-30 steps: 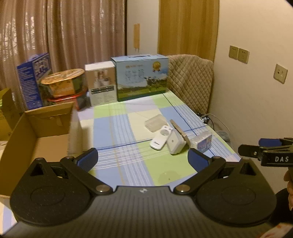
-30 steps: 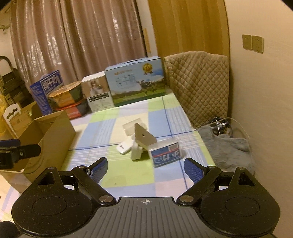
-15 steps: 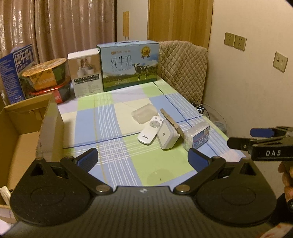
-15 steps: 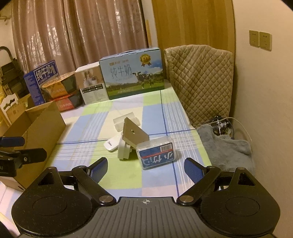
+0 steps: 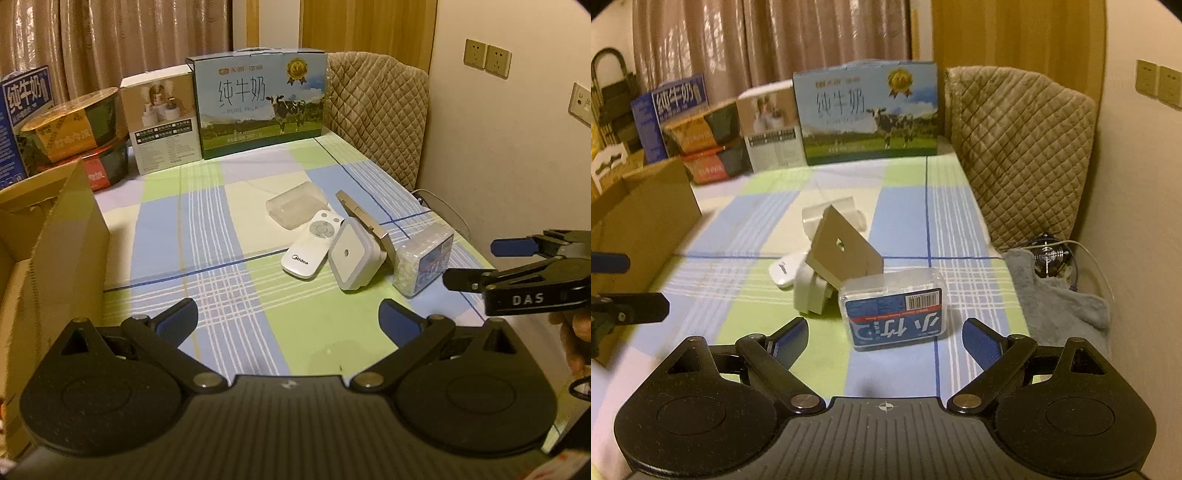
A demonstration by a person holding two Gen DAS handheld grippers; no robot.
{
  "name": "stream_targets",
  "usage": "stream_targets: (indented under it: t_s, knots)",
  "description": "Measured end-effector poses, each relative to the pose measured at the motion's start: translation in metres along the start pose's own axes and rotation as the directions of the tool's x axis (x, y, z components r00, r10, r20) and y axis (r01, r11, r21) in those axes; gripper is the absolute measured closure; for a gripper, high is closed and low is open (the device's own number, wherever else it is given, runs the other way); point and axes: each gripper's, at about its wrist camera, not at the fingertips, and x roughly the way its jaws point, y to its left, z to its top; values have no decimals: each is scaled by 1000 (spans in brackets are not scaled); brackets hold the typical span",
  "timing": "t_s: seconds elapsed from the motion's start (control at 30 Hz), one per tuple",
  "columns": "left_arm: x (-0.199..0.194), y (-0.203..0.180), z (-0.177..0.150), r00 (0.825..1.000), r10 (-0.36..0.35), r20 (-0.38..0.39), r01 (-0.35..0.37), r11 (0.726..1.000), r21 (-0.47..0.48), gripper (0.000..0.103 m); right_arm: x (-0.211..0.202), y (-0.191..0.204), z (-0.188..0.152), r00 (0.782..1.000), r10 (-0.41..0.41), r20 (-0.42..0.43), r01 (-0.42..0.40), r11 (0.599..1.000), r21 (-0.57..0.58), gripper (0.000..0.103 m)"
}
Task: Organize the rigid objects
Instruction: 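Grasp the white charger with the left tool while the right tool grasps the clear toothpick box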
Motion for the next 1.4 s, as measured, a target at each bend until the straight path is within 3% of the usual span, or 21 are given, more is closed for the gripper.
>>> stream_targets:
  t_s: [0.57, 0.83, 0.9, 0.97, 1.1, 1.4]
  knots:
    - [49, 5, -4, 999, -42, -16, 42, 999, 6, 1, 66, -7, 1, 999, -13, -45, 9, 996, -83, 10]
    - [59, 6, -6, 998, -66, -15, 66, 998, 5, 1, 73, -7, 3, 999, 5, -50, -10, 996, -89, 10]
    - [60, 4, -6, 998, -69, -13, 69, 998, 6, 1, 74, -7, 4, 999, 1, -46, -5, 996, -91, 12]
    - [62, 4, -6, 997, -70, -12, 70, 997, 8, 1, 73, -7, 5, 999, -2, -45, -2, 996, -93, 20]
    - [63, 2, -7, 997, -76, -8, 76, 997, 9, 1, 74, -7, 6, 999, -3, -47, -1, 996, -84, 20]
    - [74, -15, -7, 995, -98, 2, 97, 992, 83, 16, 65, -12, 9, 999, 8, -34, -8, 1000, -19, 21]
